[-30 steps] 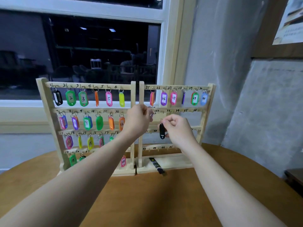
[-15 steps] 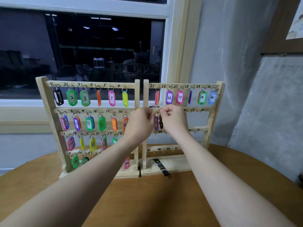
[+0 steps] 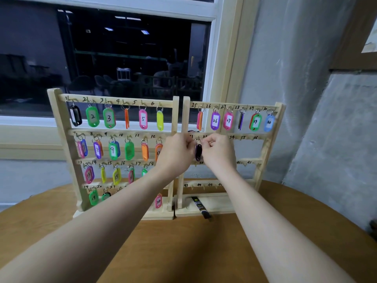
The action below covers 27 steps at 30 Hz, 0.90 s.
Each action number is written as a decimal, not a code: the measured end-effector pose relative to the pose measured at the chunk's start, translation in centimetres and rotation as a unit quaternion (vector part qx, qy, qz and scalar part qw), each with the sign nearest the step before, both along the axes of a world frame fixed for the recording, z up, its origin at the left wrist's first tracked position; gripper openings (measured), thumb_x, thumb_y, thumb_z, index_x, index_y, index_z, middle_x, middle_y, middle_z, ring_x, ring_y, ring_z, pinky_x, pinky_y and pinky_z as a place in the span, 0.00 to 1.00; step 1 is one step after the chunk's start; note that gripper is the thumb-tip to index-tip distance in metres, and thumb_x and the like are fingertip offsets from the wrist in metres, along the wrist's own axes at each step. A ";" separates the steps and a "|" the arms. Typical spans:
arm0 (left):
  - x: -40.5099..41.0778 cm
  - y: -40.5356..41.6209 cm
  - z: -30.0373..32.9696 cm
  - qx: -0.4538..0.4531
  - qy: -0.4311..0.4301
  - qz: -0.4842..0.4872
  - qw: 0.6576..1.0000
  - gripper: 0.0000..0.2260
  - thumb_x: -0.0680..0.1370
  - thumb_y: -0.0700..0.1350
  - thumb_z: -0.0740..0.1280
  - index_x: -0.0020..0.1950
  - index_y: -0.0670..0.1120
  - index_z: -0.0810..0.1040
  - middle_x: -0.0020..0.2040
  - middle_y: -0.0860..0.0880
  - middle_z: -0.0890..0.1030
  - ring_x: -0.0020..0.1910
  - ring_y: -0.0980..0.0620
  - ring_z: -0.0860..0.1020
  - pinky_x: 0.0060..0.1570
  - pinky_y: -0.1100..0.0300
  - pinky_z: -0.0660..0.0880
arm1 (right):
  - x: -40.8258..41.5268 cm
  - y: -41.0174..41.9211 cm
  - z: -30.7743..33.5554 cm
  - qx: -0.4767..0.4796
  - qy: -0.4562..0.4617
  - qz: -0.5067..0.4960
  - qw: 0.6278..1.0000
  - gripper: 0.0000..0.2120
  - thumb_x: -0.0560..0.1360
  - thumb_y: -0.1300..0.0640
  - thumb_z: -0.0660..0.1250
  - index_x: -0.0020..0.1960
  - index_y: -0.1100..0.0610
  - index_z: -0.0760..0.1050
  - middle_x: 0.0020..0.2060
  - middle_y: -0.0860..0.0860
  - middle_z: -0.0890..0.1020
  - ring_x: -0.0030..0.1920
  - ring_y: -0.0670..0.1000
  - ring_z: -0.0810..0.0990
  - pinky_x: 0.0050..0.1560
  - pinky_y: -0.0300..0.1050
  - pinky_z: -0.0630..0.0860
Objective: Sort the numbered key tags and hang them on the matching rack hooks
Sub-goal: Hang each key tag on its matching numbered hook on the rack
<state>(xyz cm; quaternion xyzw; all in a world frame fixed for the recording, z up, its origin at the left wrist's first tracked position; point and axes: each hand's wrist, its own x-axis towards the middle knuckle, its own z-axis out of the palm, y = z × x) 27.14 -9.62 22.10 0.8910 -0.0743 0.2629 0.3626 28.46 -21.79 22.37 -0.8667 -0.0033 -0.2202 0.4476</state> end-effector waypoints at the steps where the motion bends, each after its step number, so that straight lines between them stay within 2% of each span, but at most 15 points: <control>1: -0.1 0.1 -0.1 0.000 0.004 -0.001 1.000 0.12 0.81 0.45 0.64 0.39 0.46 0.80 0.32 0.49 0.82 0.33 0.49 0.81 0.40 0.49 0.81 | -0.2 -0.2 -0.3 0.005 0.004 0.007 1.000 0.10 0.79 0.55 0.64 0.41 0.49 0.79 0.42 0.50 0.85 0.44 0.54 0.83 0.46 0.51 0.82; 4: -0.9 0.5 -0.8 -0.009 0.019 -0.008 1.000 0.11 0.81 0.43 0.64 0.40 0.45 0.80 0.33 0.47 0.83 0.35 0.47 0.82 0.42 0.49 0.81 | -1.1 -1.1 -1.7 0.014 0.021 0.020 0.999 0.13 0.80 0.58 0.64 0.38 0.47 0.78 0.39 0.49 0.85 0.41 0.54 0.84 0.46 0.55 0.83; 8: -3.3 1.1 -2.8 -0.017 0.052 -0.028 0.998 0.09 0.80 0.43 0.65 0.41 0.47 0.81 0.33 0.50 0.84 0.36 0.52 0.82 0.41 0.56 0.79 | -3.4 -3.6 -3.6 0.039 0.048 0.028 0.998 0.15 0.80 0.59 0.65 0.35 0.48 0.78 0.33 0.48 0.84 0.36 0.55 0.84 0.44 0.58 0.84; 11: -5.7 1.1 -5.4 0.037 0.094 -0.069 0.992 0.09 0.78 0.41 0.65 0.40 0.46 0.81 0.34 0.50 0.84 0.36 0.51 0.82 0.41 0.56 0.79 | -6.4 -5.5 -5.2 0.033 0.067 0.035 0.997 0.13 0.80 0.59 0.65 0.38 0.49 0.79 0.31 0.47 0.84 0.32 0.48 0.82 0.42 0.48 0.82; 14: -8.2 0.7 -8.5 0.100 0.143 -0.114 0.978 0.10 0.76 0.40 0.65 0.36 0.50 0.77 0.35 0.51 0.82 0.37 0.49 0.81 0.39 0.54 0.78 | -10.0 -7.0 -7.4 0.006 0.107 0.048 0.993 0.12 0.80 0.59 0.66 0.39 0.52 0.81 0.31 0.47 0.83 0.30 0.45 0.78 0.38 0.42 0.75; 17: -10.9 -0.2 -11.3 0.168 0.192 -0.173 0.951 0.07 0.77 0.42 0.68 0.39 0.48 0.80 0.38 0.53 0.80 0.40 0.52 0.79 0.43 0.59 0.72 | -13.7 -8.4 -9.8 -0.049 0.173 0.061 0.982 0.12 0.79 0.60 0.67 0.38 0.50 0.81 0.27 0.45 0.82 0.29 0.39 0.77 0.32 0.34 0.70; 19: -12.8 -0.7 -13.1 0.192 0.225 -0.215 0.931 0.05 0.79 0.44 0.68 0.46 0.47 0.84 0.43 0.52 0.80 0.42 0.54 0.76 0.46 0.61 0.70 | -16.2 -9.2 -11.7 -0.081 0.217 0.061 0.971 0.13 0.78 0.60 0.67 0.36 0.50 0.80 0.25 0.43 0.81 0.31 0.41 0.80 0.33 0.37 0.73; 22: -15.1 -1.4 -15.2 0.183 0.266 -0.256 0.911 0.06 0.79 0.48 0.70 0.51 0.48 0.85 0.45 0.53 0.80 0.44 0.55 0.76 0.46 0.62 0.71 | -19.1 -10.0 -14.2 -0.126 0.264 0.048 0.955 0.12 0.76 0.58 0.70 0.34 0.49 0.81 0.27 0.43 0.83 0.36 0.49 0.84 0.43 0.47 0.81; 24: -16.0 -2.0 -16.3 0.165 0.287 -0.259 0.907 0.07 0.78 0.48 0.71 0.54 0.48 0.84 0.45 0.53 0.80 0.45 0.55 0.77 0.43 0.67 0.71 | -20.4 -10.0 -15.1 -0.154 0.279 0.041 0.947 0.11 0.74 0.54 0.72 0.33 0.48 0.81 0.28 0.44 0.83 0.37 0.50 0.84 0.44 0.50 0.83; 27: -16.6 -2.5 -17.7 0.131 0.296 -0.251 0.912 0.09 0.76 0.49 0.74 0.55 0.49 0.84 0.45 0.54 0.79 0.44 0.57 0.76 0.38 0.75 0.66 | -21.6 -9.4 -15.7 -0.213 0.301 0.046 0.928 0.10 0.72 0.48 0.74 0.34 0.47 0.79 0.34 0.43 0.83 0.41 0.50 0.83 0.48 0.50 0.82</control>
